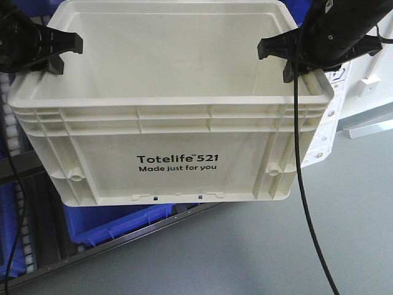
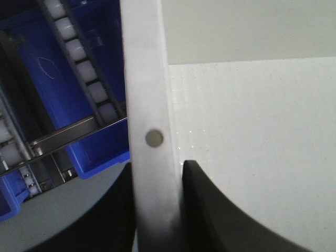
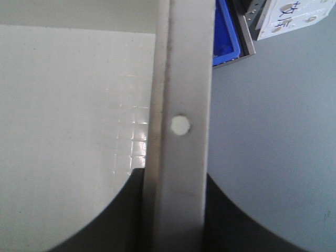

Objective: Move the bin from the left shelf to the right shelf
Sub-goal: 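Carry the held tote up to the blue-bin shelf front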

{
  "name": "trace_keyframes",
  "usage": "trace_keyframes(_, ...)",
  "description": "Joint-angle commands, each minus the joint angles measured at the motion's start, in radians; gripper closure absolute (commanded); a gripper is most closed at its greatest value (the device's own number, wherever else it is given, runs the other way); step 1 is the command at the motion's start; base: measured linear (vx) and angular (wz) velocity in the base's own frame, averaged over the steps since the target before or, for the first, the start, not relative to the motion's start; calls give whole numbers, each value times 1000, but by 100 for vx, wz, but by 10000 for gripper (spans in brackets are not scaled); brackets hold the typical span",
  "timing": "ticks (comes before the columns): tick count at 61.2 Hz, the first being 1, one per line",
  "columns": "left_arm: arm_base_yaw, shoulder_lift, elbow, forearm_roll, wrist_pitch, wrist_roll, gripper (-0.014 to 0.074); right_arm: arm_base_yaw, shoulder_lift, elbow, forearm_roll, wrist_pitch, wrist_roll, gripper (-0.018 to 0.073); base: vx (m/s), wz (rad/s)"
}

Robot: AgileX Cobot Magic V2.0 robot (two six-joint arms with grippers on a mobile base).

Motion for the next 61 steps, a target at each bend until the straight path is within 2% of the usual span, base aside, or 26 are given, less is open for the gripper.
trace_keyframes(1, 0, -55, -35, 38, -79, 28, 497, -16, -58, -39, -77, -76, -6, 549, -2, 37)
trace_keyframes(61, 0, -55, -35, 38, -79, 28, 497, -16, -58, -39, -77, -76, -6, 549, 2, 24)
